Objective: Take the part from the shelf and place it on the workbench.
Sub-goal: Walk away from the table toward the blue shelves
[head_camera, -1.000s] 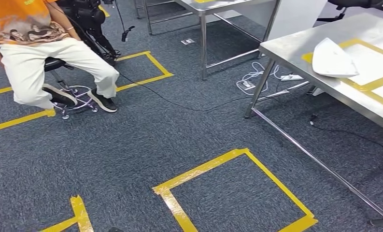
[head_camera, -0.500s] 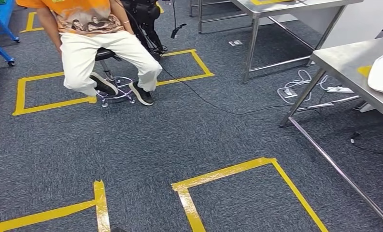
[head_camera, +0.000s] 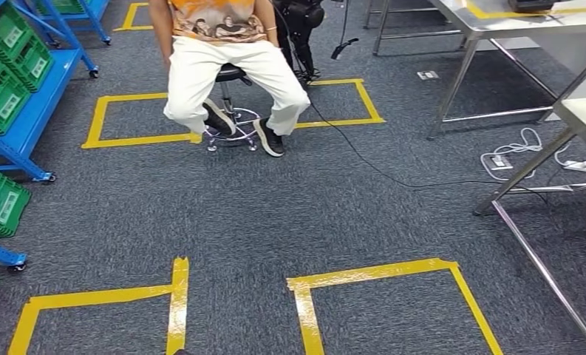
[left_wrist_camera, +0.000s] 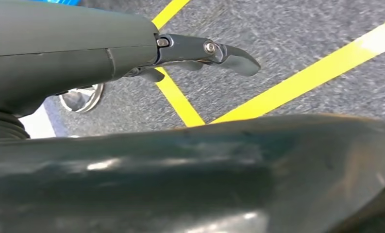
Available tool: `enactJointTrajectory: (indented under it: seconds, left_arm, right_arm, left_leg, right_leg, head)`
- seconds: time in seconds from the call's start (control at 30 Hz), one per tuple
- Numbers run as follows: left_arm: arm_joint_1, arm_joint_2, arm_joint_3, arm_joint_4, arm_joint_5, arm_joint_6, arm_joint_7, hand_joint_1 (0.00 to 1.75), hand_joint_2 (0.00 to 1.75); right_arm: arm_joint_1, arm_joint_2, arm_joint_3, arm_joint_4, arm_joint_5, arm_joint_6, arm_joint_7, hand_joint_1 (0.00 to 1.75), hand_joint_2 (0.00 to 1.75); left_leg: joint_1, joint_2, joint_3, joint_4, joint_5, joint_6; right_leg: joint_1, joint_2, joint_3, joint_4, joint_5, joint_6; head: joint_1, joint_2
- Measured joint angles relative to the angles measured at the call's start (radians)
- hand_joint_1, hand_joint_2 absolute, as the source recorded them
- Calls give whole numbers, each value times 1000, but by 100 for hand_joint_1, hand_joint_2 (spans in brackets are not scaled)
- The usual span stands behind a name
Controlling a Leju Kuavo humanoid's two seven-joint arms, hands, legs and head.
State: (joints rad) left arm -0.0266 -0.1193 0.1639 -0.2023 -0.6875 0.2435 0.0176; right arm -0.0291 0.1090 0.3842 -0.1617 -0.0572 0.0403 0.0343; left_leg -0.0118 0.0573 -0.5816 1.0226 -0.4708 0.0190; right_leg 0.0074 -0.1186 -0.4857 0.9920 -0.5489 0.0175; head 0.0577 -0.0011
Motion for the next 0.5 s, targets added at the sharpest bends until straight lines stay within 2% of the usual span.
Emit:
enactJointTrajectory:
  seconds: [0.07, 0.1, 0.13, 0.17, 0.2, 0.23, 0.27, 0.3, 0.33, 0.37, 0.4, 0.43, 0.47, 0.5]
  left_arm:
    - [2, 1, -3, 1, -8, 1, 1, 0, 0]
    - [1, 1, -5, 1, -11, 1, 1, 0, 0]
    - [-1, 0, -6, 1, -13, 1, 1, 0, 0]
    - [-2, 0, -7, 1, -14, 1, 2, 0, 0]
    - [-3, -1, -8, 1, -15, 1, 2, 0, 0]
    - [-3, -1, -9, 1, -15, 1, 2, 0, 0]
    - [-2, -1, -9, 1, -15, 1, 4, 0, 0]
    - [-2, -1, -9, 1, -16, 1, 5, 0, 0]
    - [-2, -1, -10, 1, -17, 1, 6, 0, 0]
    - [-3, -1, -10, 1, -17, 1, 7, 0, 0]
    - [-4, -2, -10, 1, -17, 1, 8, 0, 0]
    - [-4, -2, -10, 1, -16, 1, 8, 0, 0]
    - [-3, -1, -10, 1, -15, 1, 9, 0, 0]
    - [-1, -1, -10, 1, -14, 1, 9, 0, 0]
  right_arm:
    - [-1, -1, 0, 0, 2, 1, -1, 0, 0]
    - [-2, -2, 1, 0, 2, 3, -2, 0, 0]
    - [-3, -3, 1, 0, 2, 4, -4, 0, 0]
    - [-5, -3, 1, 0, 2, 6, -5, 0, 0]
    - [-6, -3, 1, 0, 2, 7, -6, 0, 0]
    - [-8, -3, 1, 0, 2, 9, -7, 0, 0]
    - [-10, -3, 1, 0, 2, 10, -7, 0, 0]
    - [-11, -3, 2, 0, 2, 11, -6, 0, 0]
    - [-11, -3, 2, 0, 2, 12, -6, 0, 0]
    - [-9, -3, 3, 0, 2, 14, -5, 0, 0]
    - [-8, -3, 4, 0, 2, 16, -4, 0, 0]
    - [-7, -3, 4, 0, 2, 17, -4, 0, 0]
    - [-7, -3, 4, 0, 2, 19, -4, 0, 0]
    - [-8, -3, 4, 0, 2, 20, -4, 0, 0]
  left_leg:
    - [5, -21, 0, -7, 6, 13]
    - [7, -31, 0, -9, 9, 19]
    - [7, -42, -1, -10, 10, 23]
    - [6, -55, -3, -10, 11, 25]
    - [6, -69, -3, -9, 11, 27]
    - [5, -84, -2, -9, 11, 27]
    - [5, -99, -1, -8, 11, 27]
    - [5, -114, 1, -7, 11, 27]
    - [6, -130, 1, -5, 11, 25]
    - [5, -145, -1, -1, 10, 23]
    - [4, -158, -5, 2, 11, 18]
    - [5, -171, -10, 4, 12, 12]
    - [5, -182, -15, 5, 15, 5]
    - [7, -192, -19, 4, 19, -2]
  right_leg:
    - [-4, 40, -14, 30, -25, 10]
    - [-6, 71, -36, 73, -51, 14]
    - [-7, 100, -68, 140, -83, 16]
    - [-7, 112, -104, 213, -113, 18]
    - [-7, 117, -136, 274, -130, 18]
    - [-7, 119, -154, 304, -127, 18]
    - [-7, 121, -152, 290, -104, 17]
    - [-8, 126, -133, 240, -65, 17]
    - [-11, 144, -105, 169, -25, 16]
    - [-15, 169, -77, 101, 3, 16]
    - [-18, 190, -57, 52, 18, 15]
    - [-19, 204, -44, 26, 20, 12]
    - [-18, 205, -40, 20, 17, 8]
    - [-18, 194, -38, 18, 19, 2]
  head:
    - [4, 0]
    - [6, 0]
    - [8, 0]
    - [8, 0]
    - [8, 0]
    - [8, 0]
    - [8, 0]
    - [8, 0]
    - [8, 0]
    - [8, 0]
    - [7, 0]
    - [7, 0]
    - [6, 0]
    - [6, 0]
